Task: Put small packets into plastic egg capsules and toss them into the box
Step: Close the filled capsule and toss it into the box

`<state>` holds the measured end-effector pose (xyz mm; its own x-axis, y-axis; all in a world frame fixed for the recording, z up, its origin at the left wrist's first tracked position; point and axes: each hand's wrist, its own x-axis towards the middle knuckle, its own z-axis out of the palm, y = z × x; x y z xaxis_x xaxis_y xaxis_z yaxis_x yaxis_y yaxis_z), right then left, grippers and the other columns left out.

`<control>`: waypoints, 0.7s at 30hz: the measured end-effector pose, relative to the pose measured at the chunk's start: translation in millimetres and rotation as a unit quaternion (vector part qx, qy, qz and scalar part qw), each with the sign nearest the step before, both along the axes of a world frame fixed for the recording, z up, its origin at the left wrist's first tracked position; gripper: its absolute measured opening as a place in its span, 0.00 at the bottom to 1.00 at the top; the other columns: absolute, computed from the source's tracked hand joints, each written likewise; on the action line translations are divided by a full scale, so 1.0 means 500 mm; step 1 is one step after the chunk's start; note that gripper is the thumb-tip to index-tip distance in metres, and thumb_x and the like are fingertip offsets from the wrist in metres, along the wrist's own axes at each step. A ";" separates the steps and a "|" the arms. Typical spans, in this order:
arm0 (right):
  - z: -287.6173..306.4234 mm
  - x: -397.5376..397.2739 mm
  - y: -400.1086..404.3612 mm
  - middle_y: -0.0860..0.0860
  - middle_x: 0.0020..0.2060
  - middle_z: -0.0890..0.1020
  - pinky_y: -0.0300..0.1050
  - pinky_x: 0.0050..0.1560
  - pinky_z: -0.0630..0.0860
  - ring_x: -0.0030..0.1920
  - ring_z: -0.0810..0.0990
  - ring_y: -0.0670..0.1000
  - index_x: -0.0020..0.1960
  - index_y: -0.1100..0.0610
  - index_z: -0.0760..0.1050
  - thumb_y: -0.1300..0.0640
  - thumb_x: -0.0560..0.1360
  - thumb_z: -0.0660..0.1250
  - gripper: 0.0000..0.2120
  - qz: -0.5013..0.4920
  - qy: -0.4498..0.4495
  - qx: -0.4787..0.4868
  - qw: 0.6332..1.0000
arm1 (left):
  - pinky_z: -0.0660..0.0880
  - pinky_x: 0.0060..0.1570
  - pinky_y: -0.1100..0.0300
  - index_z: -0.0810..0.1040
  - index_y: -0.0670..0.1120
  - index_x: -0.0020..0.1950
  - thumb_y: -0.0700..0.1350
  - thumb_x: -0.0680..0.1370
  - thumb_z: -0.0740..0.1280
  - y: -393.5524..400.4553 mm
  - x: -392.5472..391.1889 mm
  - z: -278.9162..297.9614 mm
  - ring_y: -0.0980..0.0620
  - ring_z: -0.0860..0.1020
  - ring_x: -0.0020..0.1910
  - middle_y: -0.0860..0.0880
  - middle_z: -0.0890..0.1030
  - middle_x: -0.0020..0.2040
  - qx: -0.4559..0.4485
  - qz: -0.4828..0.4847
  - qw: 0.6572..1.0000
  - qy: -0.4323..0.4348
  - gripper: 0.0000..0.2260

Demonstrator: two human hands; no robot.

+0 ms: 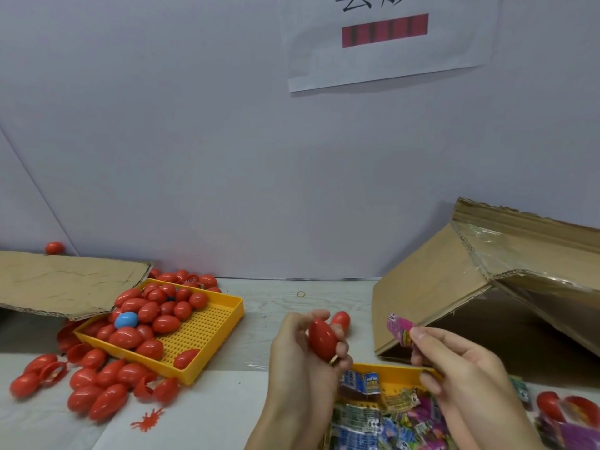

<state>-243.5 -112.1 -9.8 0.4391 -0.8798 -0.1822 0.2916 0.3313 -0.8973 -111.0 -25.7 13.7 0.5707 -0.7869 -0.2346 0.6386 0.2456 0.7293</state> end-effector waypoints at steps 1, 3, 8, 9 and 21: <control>0.001 0.000 0.000 0.58 0.28 0.75 0.35 0.19 0.63 0.27 0.68 0.50 0.43 0.66 0.81 0.58 0.60 0.71 0.14 -0.004 -0.001 -0.005 1.000 | 0.65 0.29 0.58 0.72 0.39 0.51 0.42 0.68 0.63 0.001 -0.002 -0.001 0.49 0.69 0.29 0.41 0.74 0.34 -0.005 0.000 1.000 0.007 0.13; 0.001 -0.001 -0.001 0.59 0.29 0.76 0.35 0.19 0.63 0.28 0.70 0.50 0.41 0.62 0.83 0.57 0.61 0.72 0.12 -0.004 0.010 -0.017 1.000 | 0.68 0.31 0.56 0.72 0.38 0.53 0.37 0.74 0.61 -0.001 -0.006 -0.007 0.47 0.71 0.31 0.39 0.75 0.38 -0.006 0.003 1.000 -0.007 0.08; -0.002 -0.004 -0.001 0.57 0.27 0.75 0.35 0.19 0.65 0.24 0.70 0.48 0.44 0.61 0.83 0.55 0.61 0.72 0.15 0.017 0.040 -0.019 0.999 | 0.76 0.28 0.59 0.78 0.35 0.54 0.38 0.77 0.67 -0.006 -0.006 -0.016 0.47 0.77 0.30 0.38 0.80 0.40 0.019 0.000 0.995 -0.098 0.08; -0.001 -0.003 0.000 0.57 0.27 0.75 0.35 0.19 0.65 0.25 0.70 0.48 0.45 0.62 0.83 0.55 0.61 0.72 0.16 0.015 0.040 -0.020 0.999 | 0.76 0.28 0.60 0.79 0.37 0.53 0.39 0.76 0.69 -0.008 -0.005 -0.017 0.47 0.77 0.30 0.39 0.81 0.39 0.018 -0.002 0.993 -0.117 0.09; 0.008 -0.003 0.005 0.53 0.26 0.75 0.34 0.20 0.64 0.28 0.69 0.48 0.38 0.62 0.83 0.58 0.61 0.71 0.09 -0.029 -0.024 -0.022 0.999 | 0.78 0.38 0.62 0.84 0.52 0.49 0.41 0.72 0.76 -0.006 -0.008 -0.040 0.51 0.82 0.34 0.48 0.85 0.45 0.068 -0.059 0.941 -0.328 0.09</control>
